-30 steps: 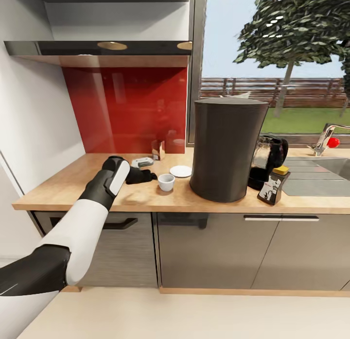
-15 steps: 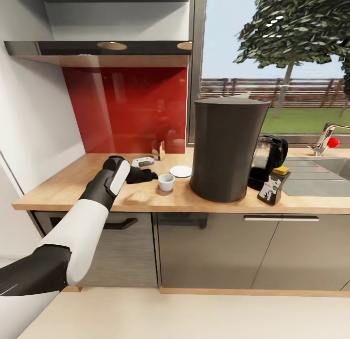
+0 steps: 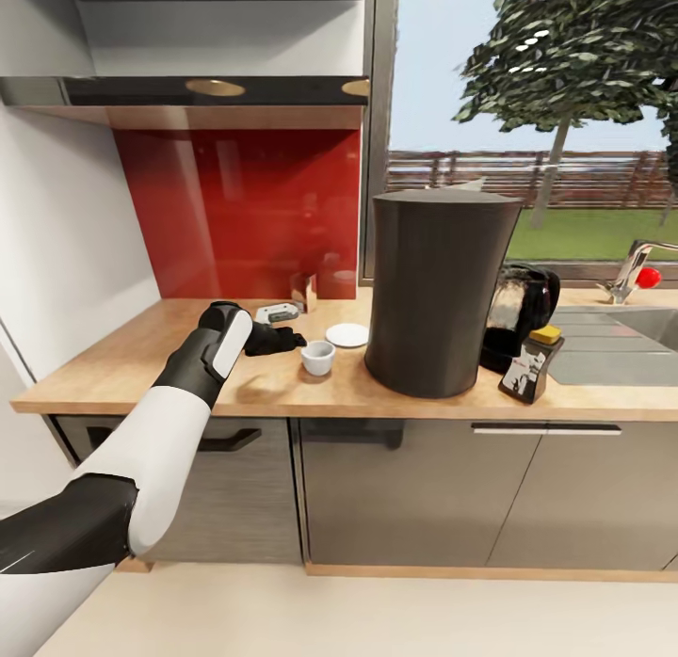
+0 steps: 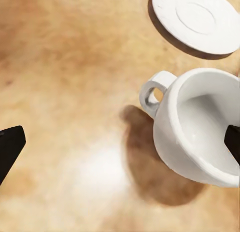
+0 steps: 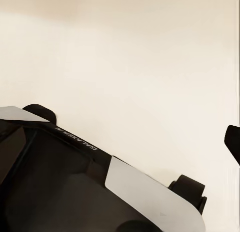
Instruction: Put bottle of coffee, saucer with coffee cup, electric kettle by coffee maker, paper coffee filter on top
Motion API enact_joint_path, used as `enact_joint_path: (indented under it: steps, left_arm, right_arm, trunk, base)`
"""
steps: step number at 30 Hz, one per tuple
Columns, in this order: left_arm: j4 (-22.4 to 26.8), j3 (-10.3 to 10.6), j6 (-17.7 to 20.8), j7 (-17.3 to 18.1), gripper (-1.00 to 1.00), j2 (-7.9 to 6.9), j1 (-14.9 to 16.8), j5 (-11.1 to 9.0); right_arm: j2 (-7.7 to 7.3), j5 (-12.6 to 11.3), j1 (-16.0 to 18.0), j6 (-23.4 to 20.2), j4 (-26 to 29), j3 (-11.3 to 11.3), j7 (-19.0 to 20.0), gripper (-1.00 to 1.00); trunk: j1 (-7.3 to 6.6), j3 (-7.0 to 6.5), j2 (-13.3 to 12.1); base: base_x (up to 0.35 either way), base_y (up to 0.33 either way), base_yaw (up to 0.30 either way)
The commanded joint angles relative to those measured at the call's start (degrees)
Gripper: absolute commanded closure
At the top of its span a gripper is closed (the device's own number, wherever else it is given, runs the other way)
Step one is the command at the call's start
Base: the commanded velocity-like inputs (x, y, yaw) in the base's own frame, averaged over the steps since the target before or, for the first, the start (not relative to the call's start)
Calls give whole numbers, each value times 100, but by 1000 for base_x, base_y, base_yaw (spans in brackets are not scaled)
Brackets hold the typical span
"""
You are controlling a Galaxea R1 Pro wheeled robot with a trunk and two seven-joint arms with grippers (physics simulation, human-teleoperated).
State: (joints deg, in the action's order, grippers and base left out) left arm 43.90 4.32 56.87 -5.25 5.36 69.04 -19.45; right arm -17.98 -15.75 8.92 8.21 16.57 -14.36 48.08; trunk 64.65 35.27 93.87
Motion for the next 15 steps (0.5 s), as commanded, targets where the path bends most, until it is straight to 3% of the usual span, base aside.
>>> enact_joint_path:
  steps: [1, 15]
  left_arm:
    - [4, 9, 17, -55, -100, -1, 4, -59]
    - [-28, -28, 10, -55, -100, -9, 4, -51]
  right_arm:
    - [-5, -34, 5, 40, -5, -46, -1, -100]
    - [-4, -34, 5, 40, -5, -50, -4, -100]
  trunk:
    - [0, 6, 3]
    - [0, 6, 3]
  base:
    - [69, -43, 0]
    - [31, -8, 0]
